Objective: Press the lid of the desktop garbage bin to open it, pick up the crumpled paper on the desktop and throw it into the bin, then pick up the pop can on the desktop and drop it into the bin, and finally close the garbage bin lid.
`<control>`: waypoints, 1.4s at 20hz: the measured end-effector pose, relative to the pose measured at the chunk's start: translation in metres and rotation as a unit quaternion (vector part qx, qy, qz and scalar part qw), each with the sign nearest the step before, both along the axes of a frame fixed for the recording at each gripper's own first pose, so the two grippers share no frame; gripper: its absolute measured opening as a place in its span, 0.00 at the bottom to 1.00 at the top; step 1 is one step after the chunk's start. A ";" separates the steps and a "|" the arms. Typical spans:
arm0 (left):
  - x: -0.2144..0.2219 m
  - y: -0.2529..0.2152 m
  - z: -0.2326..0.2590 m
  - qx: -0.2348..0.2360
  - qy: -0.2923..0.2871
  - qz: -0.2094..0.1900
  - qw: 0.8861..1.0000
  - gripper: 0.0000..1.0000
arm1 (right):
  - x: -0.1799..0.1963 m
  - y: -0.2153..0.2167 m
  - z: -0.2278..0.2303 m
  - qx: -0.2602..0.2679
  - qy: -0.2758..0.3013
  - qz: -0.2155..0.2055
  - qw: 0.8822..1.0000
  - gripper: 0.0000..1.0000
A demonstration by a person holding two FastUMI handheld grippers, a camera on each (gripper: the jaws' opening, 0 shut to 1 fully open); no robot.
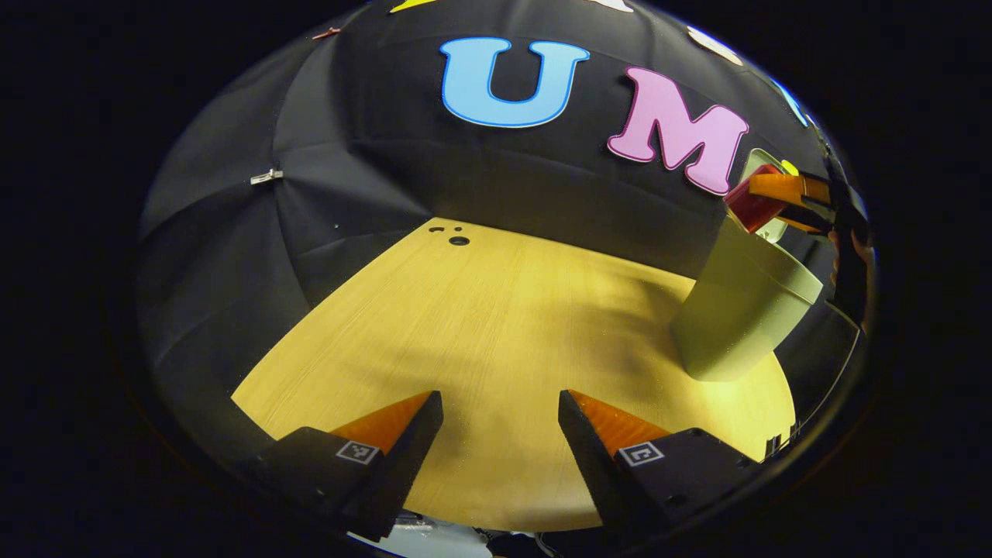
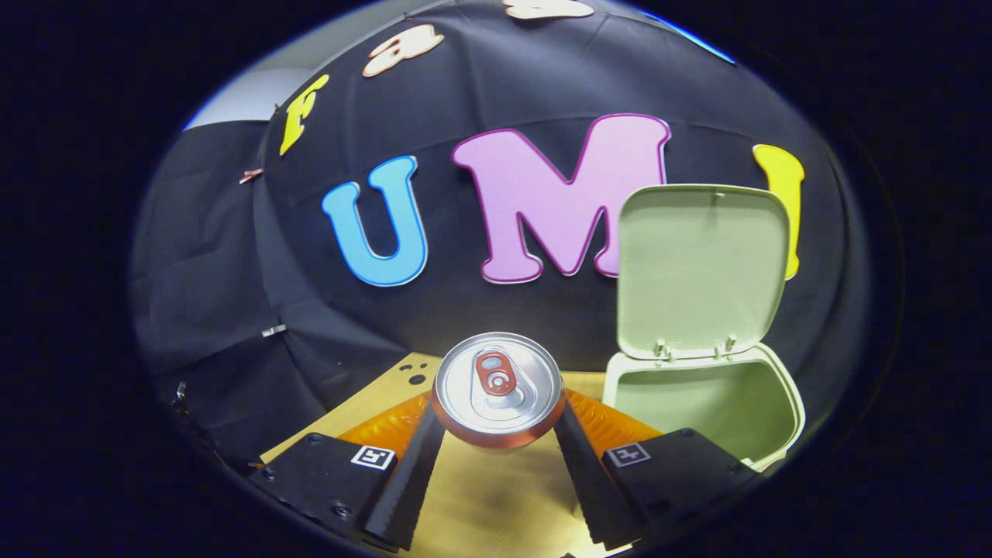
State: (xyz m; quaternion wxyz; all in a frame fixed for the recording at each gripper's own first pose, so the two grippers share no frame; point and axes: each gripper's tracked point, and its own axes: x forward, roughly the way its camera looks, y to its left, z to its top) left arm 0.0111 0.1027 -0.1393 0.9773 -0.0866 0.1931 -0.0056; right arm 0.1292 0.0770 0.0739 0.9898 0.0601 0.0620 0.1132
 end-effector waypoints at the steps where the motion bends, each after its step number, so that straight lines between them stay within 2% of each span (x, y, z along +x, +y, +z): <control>1: 0.003 -0.003 0.000 0.001 -0.001 -0.004 1.000 0.96 | 0.000 -0.012 0.000 0.004 0.001 -0.013 1.000 0.83; 10: 0.019 -0.029 0.003 0.006 0.000 -0.028 1.000 0.96 | 0.001 -0.091 0.015 0.065 -0.001 -0.087 0.994 0.83; 15: 0.027 -0.043 0.007 0.010 -0.002 -0.038 0.999 0.96 | 0.004 -0.128 0.011 0.067 0.001 -0.122 0.990 0.83; 17: 0.028 -0.047 0.008 0.013 -0.002 -0.042 0.999 0.99 | 0.004 -0.138 0.007 0.066 0.005 -0.131 0.989 0.83; 22: 0.033 -0.054 0.006 0.017 0.002 -0.050 0.999 0.96 | 0.003 -0.152 -0.008 0.059 0.019 -0.151 0.987 0.83; 25: 0.032 -0.055 0.007 0.021 0.003 -0.053 0.998 0.96 | 0.005 -0.158 -0.010 0.058 0.020 -0.165 0.984 0.84; 26: 0.033 -0.054 0.006 0.021 0.003 -0.053 0.998 0.96 | 0.006 -0.160 -0.009 0.057 0.017 -0.169 0.984 0.87; 27: 0.033 -0.054 0.006 0.022 0.003 -0.054 0.998 0.96 | 0.007 -0.162 -0.008 0.055 0.015 -0.173 0.983 0.94; 28: 0.033 -0.052 0.005 0.022 0.004 -0.053 0.998 0.96 | 0.007 -0.163 -0.006 0.050 0.011 -0.176 0.983 0.95</control>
